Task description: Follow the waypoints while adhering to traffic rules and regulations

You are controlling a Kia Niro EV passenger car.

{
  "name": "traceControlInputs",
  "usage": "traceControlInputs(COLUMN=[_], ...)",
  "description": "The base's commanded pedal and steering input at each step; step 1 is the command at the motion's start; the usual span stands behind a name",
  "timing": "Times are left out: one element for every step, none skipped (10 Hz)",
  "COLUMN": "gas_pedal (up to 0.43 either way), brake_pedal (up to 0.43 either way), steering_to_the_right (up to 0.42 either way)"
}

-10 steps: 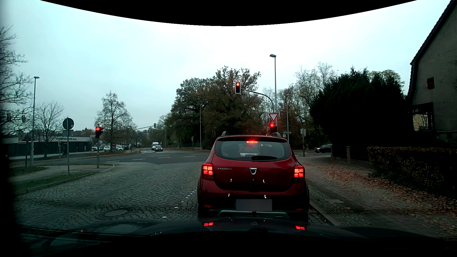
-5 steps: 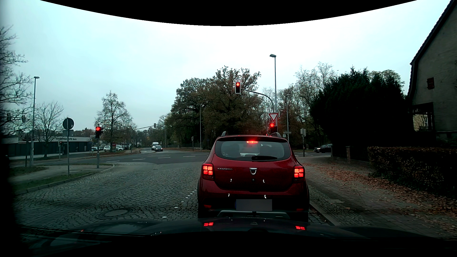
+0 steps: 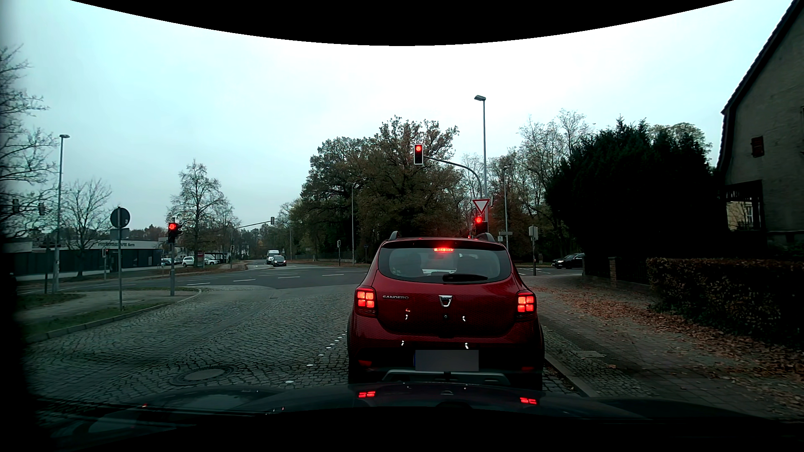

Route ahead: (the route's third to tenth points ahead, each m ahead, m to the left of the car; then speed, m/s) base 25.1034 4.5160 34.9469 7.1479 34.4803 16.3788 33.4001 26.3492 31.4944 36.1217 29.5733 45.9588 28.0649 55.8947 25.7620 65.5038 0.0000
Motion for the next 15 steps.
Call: traceControlInputs(gas_pedal=[0.0, 0.0, 0.0, 0.0, 0.0, 0.0, 0.0, 0.0, 0.0, 0.0, 0.0, 0.0, 0.0, 0.0, 0.0], brake_pedal=[0.409, 0.409, 0.409, 0.409, 0.409, 0.409, 0.402, 0.409, 0.409, 0.409, 0.402, 0.402, 0.402, 0.402, 0.402], steering_to_the_right=[0.003, 0.003, 0.003, 0.003, 0.002, 0.003, 0.003, 0.003, 0.003, 0.003, 0.003, 0.003, 0.003, 0.003, 0.003])
